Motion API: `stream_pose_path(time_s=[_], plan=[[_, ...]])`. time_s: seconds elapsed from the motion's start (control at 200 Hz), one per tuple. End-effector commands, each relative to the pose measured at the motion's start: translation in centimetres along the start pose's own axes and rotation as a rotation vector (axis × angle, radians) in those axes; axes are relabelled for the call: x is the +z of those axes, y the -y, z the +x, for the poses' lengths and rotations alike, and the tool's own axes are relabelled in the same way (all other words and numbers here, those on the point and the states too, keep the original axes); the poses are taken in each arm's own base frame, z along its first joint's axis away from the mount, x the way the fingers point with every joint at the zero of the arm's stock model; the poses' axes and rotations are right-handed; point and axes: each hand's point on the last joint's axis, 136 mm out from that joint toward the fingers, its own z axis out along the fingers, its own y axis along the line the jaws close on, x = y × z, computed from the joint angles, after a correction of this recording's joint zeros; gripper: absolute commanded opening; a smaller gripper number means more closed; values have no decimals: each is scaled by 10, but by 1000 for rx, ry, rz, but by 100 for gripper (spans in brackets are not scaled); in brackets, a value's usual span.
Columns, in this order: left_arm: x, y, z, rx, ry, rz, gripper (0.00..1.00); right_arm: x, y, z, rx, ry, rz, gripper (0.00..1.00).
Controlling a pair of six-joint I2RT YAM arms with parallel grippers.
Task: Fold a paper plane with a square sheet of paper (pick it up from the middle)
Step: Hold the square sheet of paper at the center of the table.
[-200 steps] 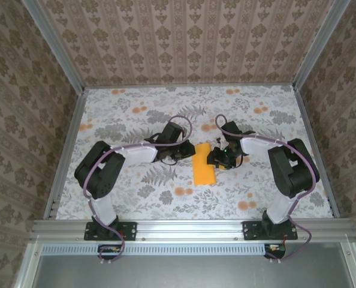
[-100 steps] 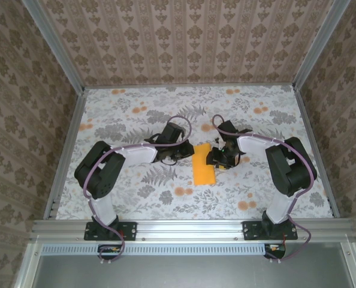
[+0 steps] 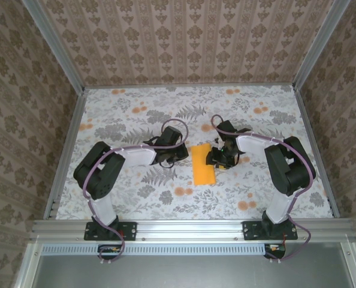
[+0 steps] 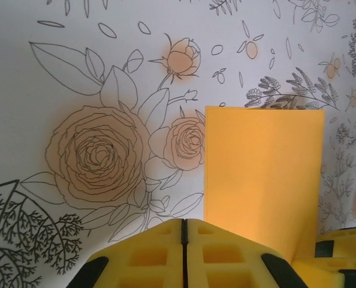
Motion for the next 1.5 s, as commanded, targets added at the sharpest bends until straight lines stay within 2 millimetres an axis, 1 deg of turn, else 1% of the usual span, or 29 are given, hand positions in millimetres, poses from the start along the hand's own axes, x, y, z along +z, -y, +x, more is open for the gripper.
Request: stream_pose_path(time_s=[0.0,0.175,0.26,0.32,0.475,0.645,0.83,1.015,1.245,1.49], plan=[[-5,13,-2,8,5,60,9,49,52,17,12,-56,199,48],[1,32,5,54,-31,126,9,51,54,18,22,-60,207,49],[2,37,7,67,-42,136,9,52,58,19,32,-63,223,49],[2,39,8,74,-45,142,9,52,57,18,34,-60,223,50],[5,39,12,82,-60,135,9,54,58,19,41,-64,227,50],[10,45,19,101,-91,134,8,55,60,20,35,-67,229,50],[17,43,26,104,-126,112,8,56,60,21,23,-73,230,50],[19,44,28,103,-139,114,7,58,60,23,6,-84,234,50],[24,42,36,101,-171,110,6,60,59,23,2,-87,231,50],[25,41,37,100,-174,105,6,63,59,24,-7,-96,231,50]])
